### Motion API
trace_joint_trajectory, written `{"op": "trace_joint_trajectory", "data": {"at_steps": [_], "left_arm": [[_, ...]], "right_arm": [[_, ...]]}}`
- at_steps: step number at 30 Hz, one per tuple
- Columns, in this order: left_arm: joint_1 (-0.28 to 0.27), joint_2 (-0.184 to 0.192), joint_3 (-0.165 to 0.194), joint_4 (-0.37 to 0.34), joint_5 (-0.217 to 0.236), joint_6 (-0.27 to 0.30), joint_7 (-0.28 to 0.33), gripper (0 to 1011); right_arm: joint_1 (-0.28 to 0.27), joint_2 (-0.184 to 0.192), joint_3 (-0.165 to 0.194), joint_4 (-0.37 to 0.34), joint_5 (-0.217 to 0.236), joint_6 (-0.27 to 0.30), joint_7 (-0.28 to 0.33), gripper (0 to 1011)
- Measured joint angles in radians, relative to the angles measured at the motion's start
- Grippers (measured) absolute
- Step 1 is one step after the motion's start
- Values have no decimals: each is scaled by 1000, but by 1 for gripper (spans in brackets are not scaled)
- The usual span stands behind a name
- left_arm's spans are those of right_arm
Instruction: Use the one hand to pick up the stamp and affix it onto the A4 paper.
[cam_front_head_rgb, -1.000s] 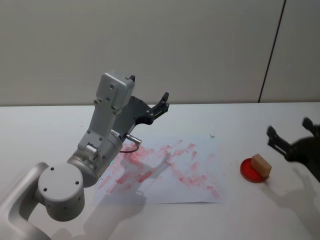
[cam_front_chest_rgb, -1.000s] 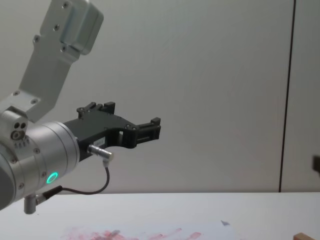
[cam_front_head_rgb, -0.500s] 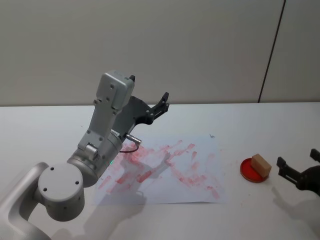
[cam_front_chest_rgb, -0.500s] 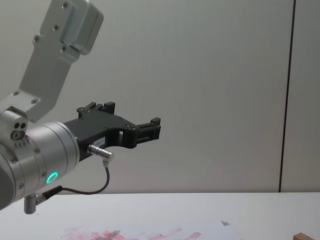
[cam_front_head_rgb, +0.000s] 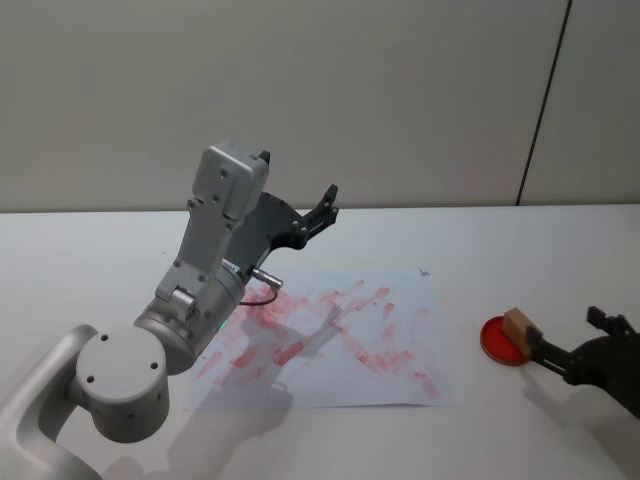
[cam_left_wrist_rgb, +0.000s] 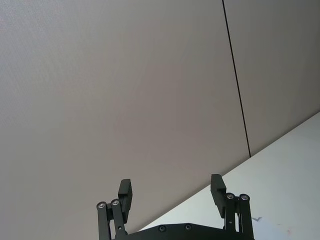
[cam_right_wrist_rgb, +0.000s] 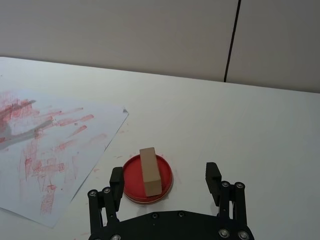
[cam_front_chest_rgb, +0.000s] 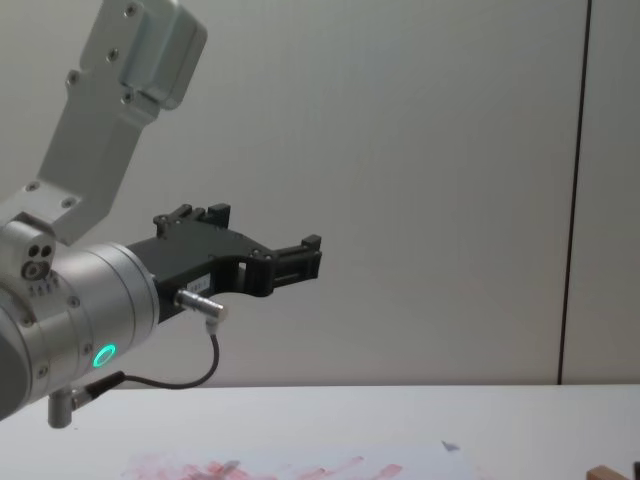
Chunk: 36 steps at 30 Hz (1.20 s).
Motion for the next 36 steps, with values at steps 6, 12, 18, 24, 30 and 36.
{"op": "trace_joint_trajectory", "data": {"at_steps": [6,12,18,24,30,36], "left_arm": [[0,0,0,0,0,0,0,1001],[0,0,0,0,0,0,0,1001],[0,0,0,0,0,0,0,1001],[0,0,0,0,0,0,0,1001],[0,0,0,0,0,0,0,1001],[0,0,0,0,0,0,0,1001]], "right_arm": [[47,-27,-17,51,-34,15,27,1001],[90,-54,-33,100,-69,23,49,1001],[118,-71,-43,132,-92,28,62,962],[135,-82,-50,151,-106,31,70,810],[145,-88,-54,163,-115,33,75,662],[151,-92,-56,170,-120,33,78,446]]}}
